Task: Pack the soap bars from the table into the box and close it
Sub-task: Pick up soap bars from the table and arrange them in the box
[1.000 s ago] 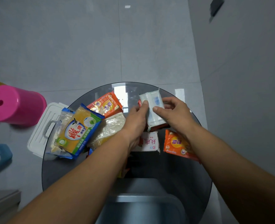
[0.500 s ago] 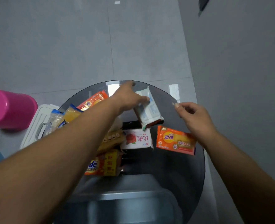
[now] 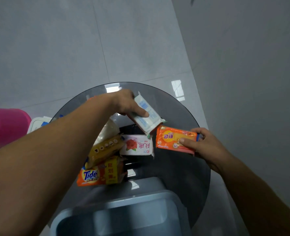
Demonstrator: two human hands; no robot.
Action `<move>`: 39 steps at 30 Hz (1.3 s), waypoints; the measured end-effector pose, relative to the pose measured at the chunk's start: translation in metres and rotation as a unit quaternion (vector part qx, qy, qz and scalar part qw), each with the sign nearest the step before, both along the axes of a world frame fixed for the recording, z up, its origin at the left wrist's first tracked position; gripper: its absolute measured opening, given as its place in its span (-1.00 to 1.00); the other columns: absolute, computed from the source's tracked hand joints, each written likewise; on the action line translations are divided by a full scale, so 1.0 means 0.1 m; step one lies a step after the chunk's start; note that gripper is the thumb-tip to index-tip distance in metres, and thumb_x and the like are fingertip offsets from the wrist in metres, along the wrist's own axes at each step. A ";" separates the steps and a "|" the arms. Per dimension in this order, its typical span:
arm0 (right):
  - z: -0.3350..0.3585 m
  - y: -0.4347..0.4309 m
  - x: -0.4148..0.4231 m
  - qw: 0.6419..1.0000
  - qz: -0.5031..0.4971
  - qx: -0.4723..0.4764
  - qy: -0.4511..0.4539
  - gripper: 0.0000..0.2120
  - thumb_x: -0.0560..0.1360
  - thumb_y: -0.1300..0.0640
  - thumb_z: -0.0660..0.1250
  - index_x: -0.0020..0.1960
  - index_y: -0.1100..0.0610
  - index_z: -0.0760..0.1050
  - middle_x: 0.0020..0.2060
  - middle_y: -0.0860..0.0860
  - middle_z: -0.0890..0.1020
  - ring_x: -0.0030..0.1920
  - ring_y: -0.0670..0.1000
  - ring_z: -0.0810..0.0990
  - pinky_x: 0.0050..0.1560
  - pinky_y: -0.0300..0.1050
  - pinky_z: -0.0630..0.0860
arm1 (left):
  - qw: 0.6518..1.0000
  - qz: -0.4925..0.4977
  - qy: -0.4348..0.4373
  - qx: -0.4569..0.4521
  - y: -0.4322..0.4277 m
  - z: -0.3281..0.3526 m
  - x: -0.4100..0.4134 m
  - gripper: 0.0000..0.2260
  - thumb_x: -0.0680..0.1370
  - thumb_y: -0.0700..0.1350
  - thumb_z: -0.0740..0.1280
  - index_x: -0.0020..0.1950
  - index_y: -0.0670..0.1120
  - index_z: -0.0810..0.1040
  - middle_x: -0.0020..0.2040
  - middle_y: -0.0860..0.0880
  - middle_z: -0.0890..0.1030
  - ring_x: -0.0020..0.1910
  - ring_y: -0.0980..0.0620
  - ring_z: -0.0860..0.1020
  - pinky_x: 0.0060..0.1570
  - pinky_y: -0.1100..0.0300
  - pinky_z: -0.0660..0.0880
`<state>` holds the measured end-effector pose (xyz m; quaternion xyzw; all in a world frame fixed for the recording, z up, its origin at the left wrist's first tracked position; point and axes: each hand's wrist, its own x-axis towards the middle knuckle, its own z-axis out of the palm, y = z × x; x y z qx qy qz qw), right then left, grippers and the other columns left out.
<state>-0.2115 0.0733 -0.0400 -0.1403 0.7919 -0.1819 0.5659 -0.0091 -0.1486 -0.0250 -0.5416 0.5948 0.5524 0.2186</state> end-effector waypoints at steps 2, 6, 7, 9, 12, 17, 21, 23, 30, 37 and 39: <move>-0.02 -0.01 0.01 1.000 -0.005 -0.006 -0.007 -0.45 0.31 -0.02 0.60 0.19 0.00 0.43 0.12 0.11 0.62 0.01 0.12 0.71 0.00 0.10 0.68 | 0.999 -0.004 -0.005 0.032 0.03 -0.05 0.01 -0.46 0.29 0.05 0.65 0.13 -0.19 0.59 0.03 -0.11 0.71 0.10 -0.13 0.67 0.20 -0.08 0.60; -0.02 -0.01 0.02 1.000 0.009 -0.017 -0.002 -0.46 0.31 -0.07 0.58 0.16 -0.03 0.39 0.11 0.08 0.61 0.01 0.10 0.71 -0.01 0.08 0.69 | 0.999 0.008 0.004 0.046 0.07 -0.12 0.05 -0.50 0.28 0.07 0.65 0.06 -0.14 0.59 0.03 -0.10 0.72 0.11 -0.12 0.67 0.21 -0.07 0.59; -0.02 0.00 0.02 1.000 0.012 -0.020 0.000 -0.45 0.30 -0.08 0.58 0.17 -0.04 0.38 0.12 0.08 0.60 0.02 0.10 0.70 -0.01 0.08 0.69 | 0.999 0.009 0.007 0.047 0.08 -0.11 0.05 -0.51 0.29 0.07 0.64 0.06 -0.14 0.58 0.03 -0.11 0.70 0.12 -0.12 0.66 0.22 -0.07 0.59; -0.02 0.02 0.03 1.000 0.010 -0.026 -0.001 -0.41 0.28 -0.11 0.56 0.19 -0.05 0.38 0.14 0.07 0.58 0.03 0.10 0.70 0.01 0.09 0.68 | 0.999 0.011 0.011 0.036 0.09 -0.10 0.05 -0.49 0.32 0.05 0.63 0.13 -0.15 0.54 0.06 -0.10 0.67 0.13 -0.12 0.63 0.24 -0.06 0.57; -0.02 0.04 0.05 0.999 -0.022 -0.038 -0.011 -0.34 0.22 -0.13 0.56 0.24 -0.08 0.38 0.17 0.07 0.57 0.05 0.09 0.69 0.06 0.11 0.67 | 1.000 0.016 0.010 0.006 0.10 -0.09 0.03 -0.35 0.32 0.04 0.63 0.28 -0.16 0.45 0.08 -0.09 0.62 0.09 -0.09 0.61 0.19 -0.01 0.58; -0.04 0.06 0.07 0.997 -0.055 -0.045 -0.023 -0.33 0.29 -0.04 0.57 0.33 -0.10 0.37 0.23 0.07 0.54 0.08 0.10 0.67 0.10 0.13 0.65 | 1.000 0.001 0.012 0.013 0.09 -0.15 0.07 -0.47 0.33 0.10 0.62 0.11 -0.19 0.58 -0.05 -0.06 0.66 -0.11 -0.01 0.59 -0.19 0.17 0.51; -0.04 0.08 0.07 0.996 -0.062 -0.053 -0.031 -0.19 0.18 -0.09 0.55 0.38 -0.09 0.35 0.24 0.08 0.53 0.08 0.11 0.67 0.12 0.13 0.64 | 0.998 -0.016 0.016 0.050 0.11 -0.17 0.13 -0.48 0.27 0.20 0.61 0.06 -0.11 0.67 0.01 -0.06 0.72 0.02 -0.05 0.64 -0.01 0.11 0.58; -0.04 0.09 0.07 0.995 -0.070 -0.061 -0.039 -0.19 0.18 -0.09 0.54 0.39 -0.09 0.35 0.24 0.08 0.53 0.08 0.12 0.67 0.13 0.15 0.64 | 0.997 -0.008 0.036 0.071 0.13 -0.13 0.13 -0.44 0.20 0.20 0.64 0.06 -0.08 0.67 0.02 -0.04 0.75 0.08 -0.05 0.67 0.20 0.03 0.57; -0.07 0.11 0.07 0.986 -0.115 -0.090 -0.079 -0.25 0.23 -0.01 0.52 0.39 -0.04 0.41 0.23 0.09 0.53 0.11 0.14 0.67 0.13 0.15 0.63 | 0.991 0.074 0.083 0.080 0.25 -0.03 0.05 -0.49 0.38 -0.06 0.60 0.24 -0.12 0.49 0.02 -0.07 0.73 0.00 -0.01 0.72 -0.01 0.12 0.66; 0.02 0.19 0.02 0.979 -0.143 -0.111 -0.091 -0.35 0.25 0.01 0.52 0.32 0.00 0.47 0.22 0.13 0.57 0.14 0.15 0.66 0.13 0.14 0.63 | 0.979 0.160 0.118 0.043 0.49 0.14 0.13 -0.55 0.32 -0.01 0.64 0.06 -0.04 0.50 -0.01 -0.06 0.75 -0.03 -0.05 0.74 0.11 -0.04 0.64; 0.11 0.20 0.01 0.974 -0.162 -0.124 -0.103 -0.44 0.26 0.04 0.52 0.25 -0.02 0.51 0.21 0.16 0.60 0.10 0.13 0.69 0.07 0.10 0.64 | 0.974 0.176 0.139 0.036 0.56 0.26 0.19 -0.54 0.30 0.02 0.65 0.07 -0.03 0.53 0.00 -0.05 0.75 -0.01 -0.05 0.74 0.14 -0.05 0.63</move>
